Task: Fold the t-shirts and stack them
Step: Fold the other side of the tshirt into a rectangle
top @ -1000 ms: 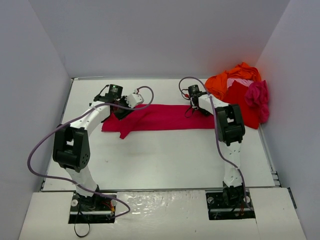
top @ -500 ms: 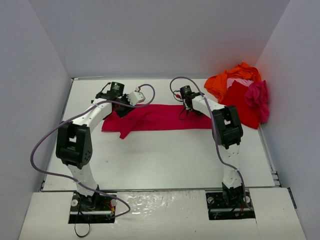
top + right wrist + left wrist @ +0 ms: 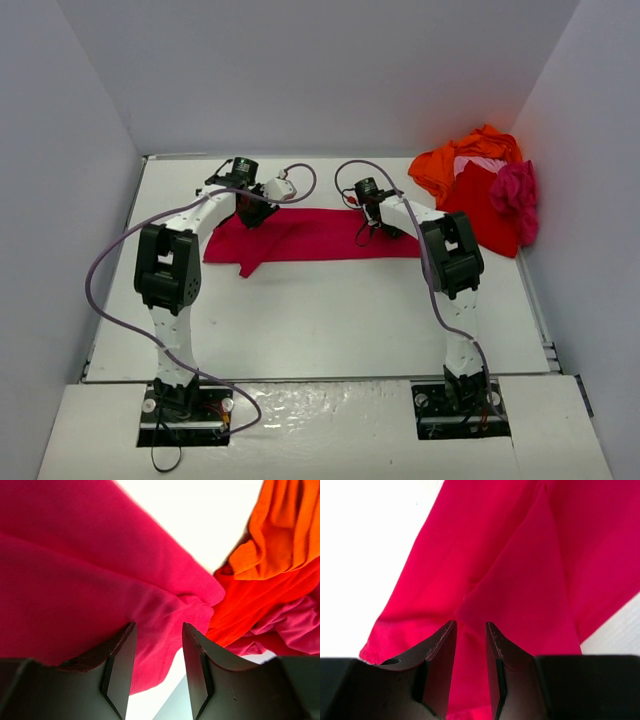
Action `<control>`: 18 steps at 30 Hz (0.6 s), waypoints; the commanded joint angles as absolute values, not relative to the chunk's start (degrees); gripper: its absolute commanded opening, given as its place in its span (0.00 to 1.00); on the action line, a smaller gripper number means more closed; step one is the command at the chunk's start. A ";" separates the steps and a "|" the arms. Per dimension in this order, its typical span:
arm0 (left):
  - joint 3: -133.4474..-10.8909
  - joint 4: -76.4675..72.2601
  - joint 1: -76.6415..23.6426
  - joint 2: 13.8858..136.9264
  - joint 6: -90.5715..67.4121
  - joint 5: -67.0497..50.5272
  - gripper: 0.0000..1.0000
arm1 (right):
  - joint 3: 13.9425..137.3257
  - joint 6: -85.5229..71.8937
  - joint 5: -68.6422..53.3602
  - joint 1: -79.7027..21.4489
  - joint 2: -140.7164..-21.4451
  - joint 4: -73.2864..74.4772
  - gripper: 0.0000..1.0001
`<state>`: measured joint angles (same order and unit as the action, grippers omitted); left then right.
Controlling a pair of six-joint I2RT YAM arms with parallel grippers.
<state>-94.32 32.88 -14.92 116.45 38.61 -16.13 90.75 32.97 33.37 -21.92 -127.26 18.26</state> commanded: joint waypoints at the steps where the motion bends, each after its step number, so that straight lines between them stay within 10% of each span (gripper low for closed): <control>1: -99.27 34.89 -14.74 116.76 39.17 -16.91 0.26 | 90.06 31.82 33.63 -22.59 -122.84 19.16 0.39; 18: -99.05 34.38 -14.05 118.36 39.49 -15.68 0.25 | 90.08 31.55 33.59 -22.68 -122.94 19.16 0.40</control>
